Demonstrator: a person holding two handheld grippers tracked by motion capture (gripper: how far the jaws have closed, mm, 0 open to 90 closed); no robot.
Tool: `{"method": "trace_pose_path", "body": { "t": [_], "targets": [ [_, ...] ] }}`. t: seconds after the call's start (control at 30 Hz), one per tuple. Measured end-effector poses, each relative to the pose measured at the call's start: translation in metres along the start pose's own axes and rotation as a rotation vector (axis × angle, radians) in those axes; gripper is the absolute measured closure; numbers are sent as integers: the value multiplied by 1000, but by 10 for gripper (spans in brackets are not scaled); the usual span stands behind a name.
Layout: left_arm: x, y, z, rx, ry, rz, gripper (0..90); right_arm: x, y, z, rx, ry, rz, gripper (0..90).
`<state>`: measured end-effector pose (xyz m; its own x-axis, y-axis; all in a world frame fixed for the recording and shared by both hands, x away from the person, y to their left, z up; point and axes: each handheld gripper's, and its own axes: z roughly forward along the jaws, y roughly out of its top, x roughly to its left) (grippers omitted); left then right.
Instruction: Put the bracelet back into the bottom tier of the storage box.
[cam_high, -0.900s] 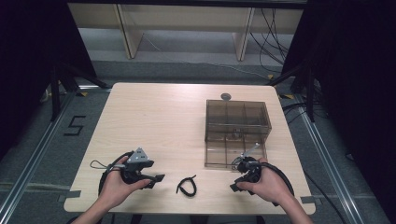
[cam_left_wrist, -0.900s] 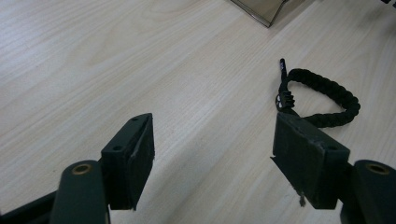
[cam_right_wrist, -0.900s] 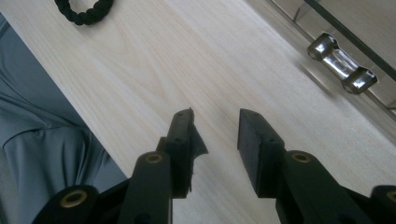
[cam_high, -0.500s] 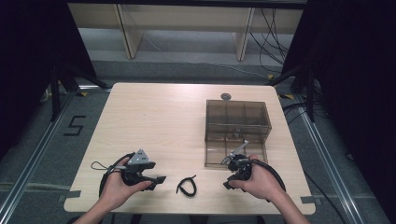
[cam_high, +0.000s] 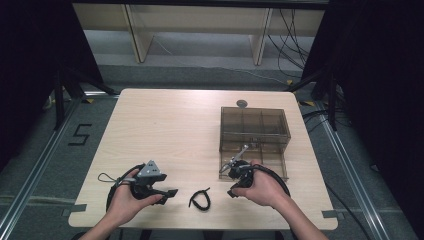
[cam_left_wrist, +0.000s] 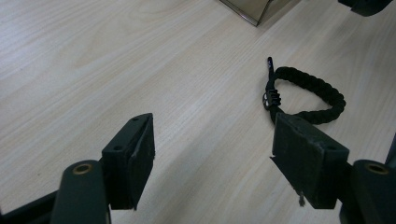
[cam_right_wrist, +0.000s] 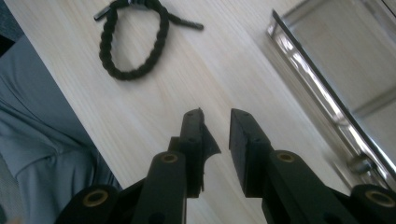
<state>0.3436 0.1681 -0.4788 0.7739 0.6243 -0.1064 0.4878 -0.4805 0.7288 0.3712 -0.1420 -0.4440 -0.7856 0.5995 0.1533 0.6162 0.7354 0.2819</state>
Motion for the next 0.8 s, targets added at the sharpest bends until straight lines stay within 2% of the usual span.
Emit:
{"method": "trace_pose_path", "body": {
  "t": [0.17, 0.23, 0.37, 0.4, 0.43, 0.6, 0.63, 0.7, 0.73, 0.77, 0.8],
  "targets": [
    [0, 0, 0, 3, 5, 4, 299, 6, 13, 10, 18, 3, -42, 762],
    [0, 0, 0, 4, -2, 9, 298, 10, 18, 14, 23, 17, -30, 765],
    [0, 0, 0, 4, -2, 7, 299, 13, 23, 18, 29, 28, -38, 768],
    [0, 0, 0, 5, -1, 9, 299, 12, 25, 20, 34, 15, -65, 768],
    [0, 0, 0, 6, -1, 9, 298, 12, 26, 21, 33, 13, -69, 769],
    [-1, 0, 0, 5, 3, 8, 298, 15, 31, 24, 30, 18, -66, 770],
    [0, 0, 0, 10, -2, 14, 298, 16, 32, 24, 33, 26, -50, 770],
    [-1, 0, 0, -5, -1, -3, 299, 20, 36, 25, 23, 42, -10, 769],
    [-1, 0, 0, -5, -1, -3, 298, 20, 36, 25, 23, 42, -10, 769],
    [0, 0, 0, 8, -1, 11, 298, 18, 37, 27, 28, 25, -43, 767],
    [0, 0, 0, 8, -1, 11, 298, 19, 38, 28, 30, 27, -34, 765]
  ]
}}
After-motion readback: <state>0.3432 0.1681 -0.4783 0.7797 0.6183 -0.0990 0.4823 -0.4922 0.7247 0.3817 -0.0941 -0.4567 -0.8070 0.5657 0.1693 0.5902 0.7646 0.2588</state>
